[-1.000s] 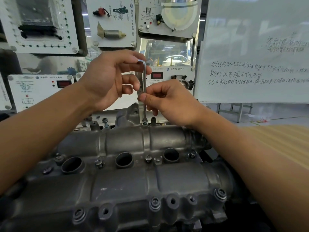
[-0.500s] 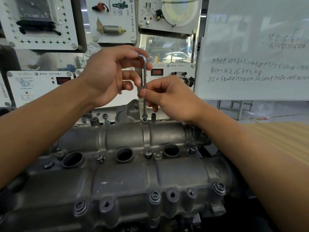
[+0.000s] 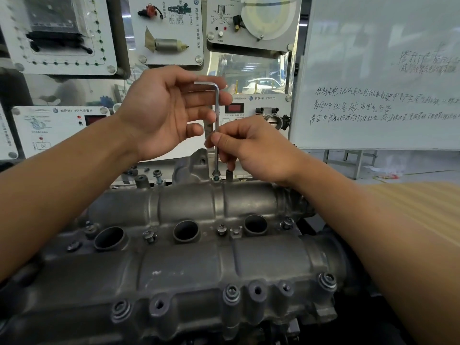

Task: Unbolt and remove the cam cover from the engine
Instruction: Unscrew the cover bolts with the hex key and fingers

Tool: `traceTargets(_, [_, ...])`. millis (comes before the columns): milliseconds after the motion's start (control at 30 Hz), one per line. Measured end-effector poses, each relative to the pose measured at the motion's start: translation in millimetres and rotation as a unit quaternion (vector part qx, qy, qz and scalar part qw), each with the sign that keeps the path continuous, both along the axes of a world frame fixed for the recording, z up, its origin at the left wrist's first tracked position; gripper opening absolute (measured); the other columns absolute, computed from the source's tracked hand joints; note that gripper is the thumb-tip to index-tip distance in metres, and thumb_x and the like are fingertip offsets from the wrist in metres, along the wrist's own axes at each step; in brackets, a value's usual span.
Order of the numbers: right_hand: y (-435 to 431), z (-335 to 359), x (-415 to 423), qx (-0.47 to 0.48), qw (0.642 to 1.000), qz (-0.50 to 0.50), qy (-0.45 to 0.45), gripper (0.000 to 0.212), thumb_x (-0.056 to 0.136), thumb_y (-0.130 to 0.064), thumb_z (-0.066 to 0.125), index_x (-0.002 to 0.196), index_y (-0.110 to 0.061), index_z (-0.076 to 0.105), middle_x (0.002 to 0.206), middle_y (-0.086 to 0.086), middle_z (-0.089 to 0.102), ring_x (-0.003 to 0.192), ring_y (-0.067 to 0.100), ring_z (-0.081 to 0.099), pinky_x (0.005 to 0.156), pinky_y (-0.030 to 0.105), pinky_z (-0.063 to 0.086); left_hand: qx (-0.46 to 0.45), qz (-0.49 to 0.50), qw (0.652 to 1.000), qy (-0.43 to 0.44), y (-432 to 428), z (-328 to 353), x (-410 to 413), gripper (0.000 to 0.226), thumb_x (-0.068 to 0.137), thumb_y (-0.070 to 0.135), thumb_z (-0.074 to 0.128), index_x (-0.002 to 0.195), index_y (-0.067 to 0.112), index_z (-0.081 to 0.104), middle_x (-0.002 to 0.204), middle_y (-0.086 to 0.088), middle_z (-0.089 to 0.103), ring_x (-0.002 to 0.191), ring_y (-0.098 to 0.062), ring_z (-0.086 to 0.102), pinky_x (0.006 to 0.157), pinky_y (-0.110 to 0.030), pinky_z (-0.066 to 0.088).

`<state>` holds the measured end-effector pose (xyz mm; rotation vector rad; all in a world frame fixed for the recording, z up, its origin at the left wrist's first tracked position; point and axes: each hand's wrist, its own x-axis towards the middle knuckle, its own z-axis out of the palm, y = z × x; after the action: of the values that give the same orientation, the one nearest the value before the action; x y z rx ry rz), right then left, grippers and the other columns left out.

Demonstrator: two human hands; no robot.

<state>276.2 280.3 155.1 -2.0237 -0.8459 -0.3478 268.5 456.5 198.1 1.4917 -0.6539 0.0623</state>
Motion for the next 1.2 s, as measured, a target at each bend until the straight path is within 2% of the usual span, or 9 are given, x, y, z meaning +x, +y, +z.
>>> traceTargets(100, [0,0,0,0.001,1.0,0.0,0.006,0.024,0.102,-0.019,0.055,0.088,-0.01,0.072,0.061,-0.004,0.059,0.053,0.007,0.057,0.057,0.019,0.044,0.011,-0.017,1.0,-0.006,1,0,-1,0.031,0.095,0.027,0.044,0.109,0.012,0.067,0.096,-0.004,0.072,0.069,-0.013,0.06,0.05,-0.021,0.045])
traceTargets(200, [0,-1,2,0.003,1.0,0.004,0.003,0.028,0.1,-0.018,0.057,0.083,-0.001,0.069,0.061,-0.001,0.059,0.054,0.008,0.056,0.06,0.025,0.047,0.03,-0.028,0.999,-0.026,2,-2,-1,0.03,0.09,0.034,0.053,0.111,0.016,0.066,0.095,0.001,0.068,0.069,-0.009,0.058,0.051,-0.019,0.045])
traceTargets(267, [0,-2,2,-0.002,1.0,0.014,-0.01,0.031,0.1,-0.018,0.058,0.075,0.0,0.066,0.06,0.0,0.059,0.055,0.011,0.055,0.061,0.028,0.048,0.041,-0.002,0.998,-0.054,-1,-3,-2,0.028,0.089,0.037,0.057,0.108,0.017,0.067,0.088,0.004,0.064,0.063,-0.007,0.053,0.05,-0.018,0.043])
traceTargets(433, [0,-3,4,-0.011,0.999,0.032,-0.021,0.032,0.1,-0.016,0.058,0.08,0.008,0.064,0.06,0.0,0.058,0.056,0.014,0.053,0.061,0.03,0.046,0.055,0.085,0.99,-0.096,-10,-5,-4,0.033,0.081,0.045,0.064,0.096,0.016,0.068,0.073,0.003,0.059,0.049,-0.01,0.044,0.043,-0.019,0.038])
traceTargets(633, [-1,-3,4,-0.012,0.999,0.034,-0.019,0.031,0.1,-0.016,0.057,0.08,0.006,0.066,0.06,0.0,0.058,0.056,0.012,0.054,0.061,0.028,0.047,0.047,0.107,0.989,-0.085,-10,-4,-5,0.024,0.101,0.032,0.053,0.094,0.015,0.068,0.074,-0.003,0.067,0.049,-0.014,0.05,0.044,-0.021,0.04])
traceTargets(733, [-1,-3,4,-0.012,0.999,0.03,-0.016,0.034,0.1,-0.015,0.057,0.068,-0.008,0.062,0.06,0.0,0.059,0.055,0.012,0.054,0.06,0.025,0.046,0.039,0.075,0.994,-0.074,-8,-3,-6,0.024,0.104,0.024,0.045,0.1,0.015,0.067,0.081,-0.006,0.072,0.052,-0.016,0.057,0.045,-0.022,0.041])
traceTargets(833, [-1,-3,4,-0.01,1.0,0.024,-0.015,0.035,0.1,-0.016,0.058,0.065,-0.01,0.059,0.06,0.0,0.059,0.054,0.01,0.054,0.059,0.024,0.046,0.038,0.067,0.994,-0.077,-7,-4,-6,0.023,0.103,0.021,0.045,0.104,0.014,0.067,0.085,-0.007,0.074,0.056,-0.017,0.061,0.046,-0.022,0.043])
traceTargets(1033, [-1,-3,4,-0.011,0.999,0.036,-0.01,0.031,0.099,-0.015,0.059,0.078,0.007,0.063,0.062,0.007,0.06,0.058,0.019,0.054,0.062,0.035,0.049,0.038,0.114,0.987,-0.106,-9,-5,-4,0.025,0.088,0.037,0.062,0.089,0.012,0.066,0.074,-0.003,0.072,0.047,-0.013,0.059,0.042,-0.019,0.042])
traceTargets(1200, [-1,-2,1,-0.018,0.999,0.044,-0.013,0.027,0.099,-0.014,0.059,0.082,0.006,0.065,0.06,0.005,0.059,0.058,0.022,0.053,0.062,0.044,0.05,0.031,0.172,0.977,-0.118,-12,-5,-4,0.029,0.095,0.029,0.065,0.072,0.012,0.061,0.063,-0.005,0.069,0.04,-0.015,0.054,0.039,-0.02,0.04])
